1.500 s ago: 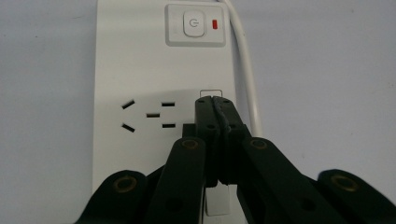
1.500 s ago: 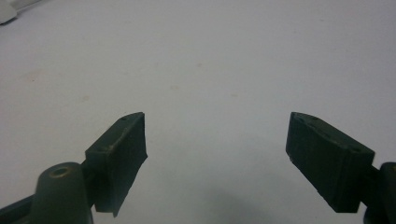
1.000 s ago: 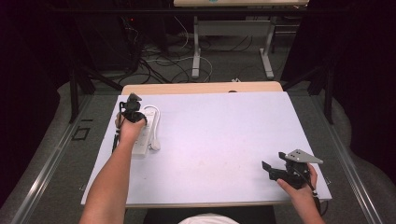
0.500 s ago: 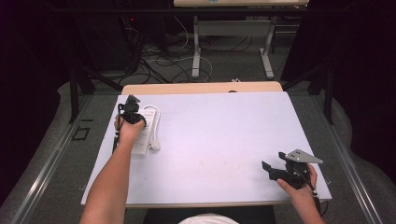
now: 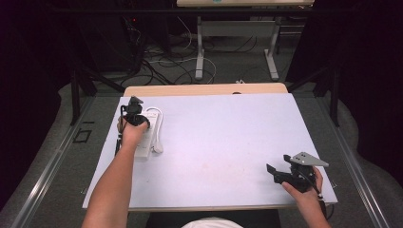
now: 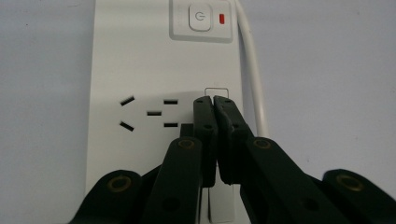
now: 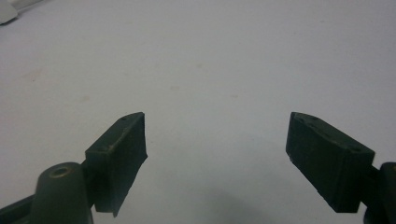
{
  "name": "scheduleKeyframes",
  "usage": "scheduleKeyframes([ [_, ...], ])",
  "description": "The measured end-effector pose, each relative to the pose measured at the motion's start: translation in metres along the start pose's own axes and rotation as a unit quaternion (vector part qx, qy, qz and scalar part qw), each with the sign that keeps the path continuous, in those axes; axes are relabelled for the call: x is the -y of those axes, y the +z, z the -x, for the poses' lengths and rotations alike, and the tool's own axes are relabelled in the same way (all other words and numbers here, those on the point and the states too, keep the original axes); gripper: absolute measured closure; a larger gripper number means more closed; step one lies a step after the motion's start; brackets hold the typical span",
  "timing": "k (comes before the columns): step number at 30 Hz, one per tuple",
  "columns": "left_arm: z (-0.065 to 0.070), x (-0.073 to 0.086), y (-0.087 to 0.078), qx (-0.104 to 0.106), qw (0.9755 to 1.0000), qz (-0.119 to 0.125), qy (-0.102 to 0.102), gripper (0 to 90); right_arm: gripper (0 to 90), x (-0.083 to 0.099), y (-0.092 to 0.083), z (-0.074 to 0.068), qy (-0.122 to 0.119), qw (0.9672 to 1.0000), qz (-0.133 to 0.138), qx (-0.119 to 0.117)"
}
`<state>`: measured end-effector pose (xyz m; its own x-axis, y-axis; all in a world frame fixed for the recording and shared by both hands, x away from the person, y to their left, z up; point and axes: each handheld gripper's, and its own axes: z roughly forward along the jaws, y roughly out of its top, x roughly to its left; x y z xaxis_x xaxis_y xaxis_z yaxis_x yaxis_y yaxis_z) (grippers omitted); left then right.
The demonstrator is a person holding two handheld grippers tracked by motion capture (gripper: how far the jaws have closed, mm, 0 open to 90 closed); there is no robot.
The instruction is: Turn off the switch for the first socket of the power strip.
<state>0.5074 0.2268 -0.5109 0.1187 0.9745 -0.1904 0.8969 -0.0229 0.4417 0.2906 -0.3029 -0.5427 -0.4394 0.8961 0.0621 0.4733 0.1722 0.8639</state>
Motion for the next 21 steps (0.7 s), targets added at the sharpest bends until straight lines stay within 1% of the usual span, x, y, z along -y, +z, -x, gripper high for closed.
scheduleKeyframes([
  [6, 0.0005, 0.0001, 0.0002, -0.002, 1.0000, 0.001, 0.004, 88.8, 19.9, 0.0001, 0.0004, -0.0001, 0.001, 1.0000, 0.004, -0.002],
  [13, 0.0010, 0.0001, 0.0004, -0.004, 1.0000, 0.000, 0.006, 89.6, 19.9, 0.0002, 0.0007, -0.0002, 0.001, 1.0000, 0.005, 0.001],
  [17, 0.0003, 0.0009, 0.0024, -0.002, 1.0000, -0.003, 0.005, 90.0, 19.9, 0.0003, 0.0013, 0.0013, -0.002, 1.0000, 0.005, 0.000],
  [18, -0.0006, 0.0009, 0.0015, 0.000, 0.9999, -0.008, 0.008, 90.0, 19.9, 0.0003, 0.0013, 0.0013, -0.002, 1.0000, 0.005, 0.000],
  [21, -0.0001, 0.0013, 0.0019, 0.000, 1.0000, -0.005, 0.006, 90.0, 19.9, 0.0007, 0.0019, 0.0012, 0.000, 1.0000, 0.005, 0.002],
])
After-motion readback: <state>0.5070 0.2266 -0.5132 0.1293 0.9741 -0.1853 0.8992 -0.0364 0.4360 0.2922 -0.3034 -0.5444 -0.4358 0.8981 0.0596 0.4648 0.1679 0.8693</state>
